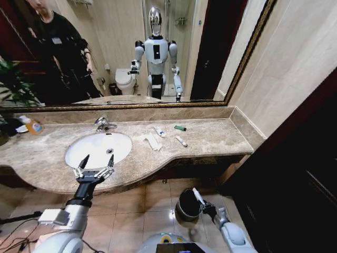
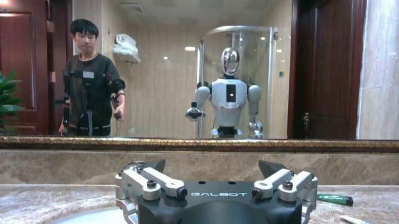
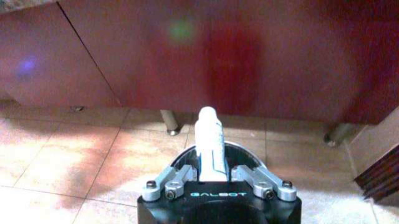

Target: Pick up the trash from the sink and place it in the trash bin.

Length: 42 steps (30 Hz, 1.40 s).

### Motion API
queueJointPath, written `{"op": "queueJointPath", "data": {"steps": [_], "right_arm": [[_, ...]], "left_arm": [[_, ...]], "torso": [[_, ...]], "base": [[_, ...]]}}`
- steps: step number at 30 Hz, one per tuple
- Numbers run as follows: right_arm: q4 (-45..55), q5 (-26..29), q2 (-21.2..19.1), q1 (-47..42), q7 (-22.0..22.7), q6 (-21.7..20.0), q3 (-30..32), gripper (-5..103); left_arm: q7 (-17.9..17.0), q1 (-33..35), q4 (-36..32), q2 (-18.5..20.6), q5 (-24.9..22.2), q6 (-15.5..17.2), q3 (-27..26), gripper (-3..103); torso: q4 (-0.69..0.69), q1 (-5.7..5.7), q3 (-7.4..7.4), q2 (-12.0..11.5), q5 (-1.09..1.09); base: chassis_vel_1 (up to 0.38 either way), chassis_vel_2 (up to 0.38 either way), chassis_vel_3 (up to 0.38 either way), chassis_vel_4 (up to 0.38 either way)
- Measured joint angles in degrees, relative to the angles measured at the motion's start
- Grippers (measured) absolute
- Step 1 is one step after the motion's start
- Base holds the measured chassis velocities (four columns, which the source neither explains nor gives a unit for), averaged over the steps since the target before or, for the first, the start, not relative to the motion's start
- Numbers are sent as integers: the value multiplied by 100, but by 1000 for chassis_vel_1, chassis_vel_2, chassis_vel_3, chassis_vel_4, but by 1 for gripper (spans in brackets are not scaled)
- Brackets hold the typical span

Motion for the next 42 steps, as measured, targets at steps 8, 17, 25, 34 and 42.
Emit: {"op": "queueJointPath", "data": {"steps": [8, 17, 25, 34, 42], "right_arm": [[-382, -107, 217, 351, 35, 81, -7, 24], [-709, -166, 274, 603, 52, 157, -14, 24], [-635, -230, 225, 533, 110, 218, 3, 40], [-529, -254, 167, 436, 105, 257, 10, 73], [-450, -245, 156, 398, 103, 256, 5, 97]], "left_arm": [[0, 0, 0, 0, 0, 0, 0, 100], [0, 0, 0, 0, 0, 0, 0, 100], [0, 0, 0, 0, 0, 0, 0, 100], [0, 0, 0, 0, 0, 0, 0, 100], [0, 0, 0, 0, 0, 0, 0, 100]], "torso": [[0, 0, 0, 0, -1], [0, 0, 0, 0, 0], [0, 0, 0, 1, 0], [0, 0, 0, 1, 0], [0, 0, 0, 0, 0]], "base": [[0, 0, 0, 0], [0, 0, 0, 0], [0, 0, 0, 0], [0, 0, 0, 0], [0, 0, 0, 0]]}}
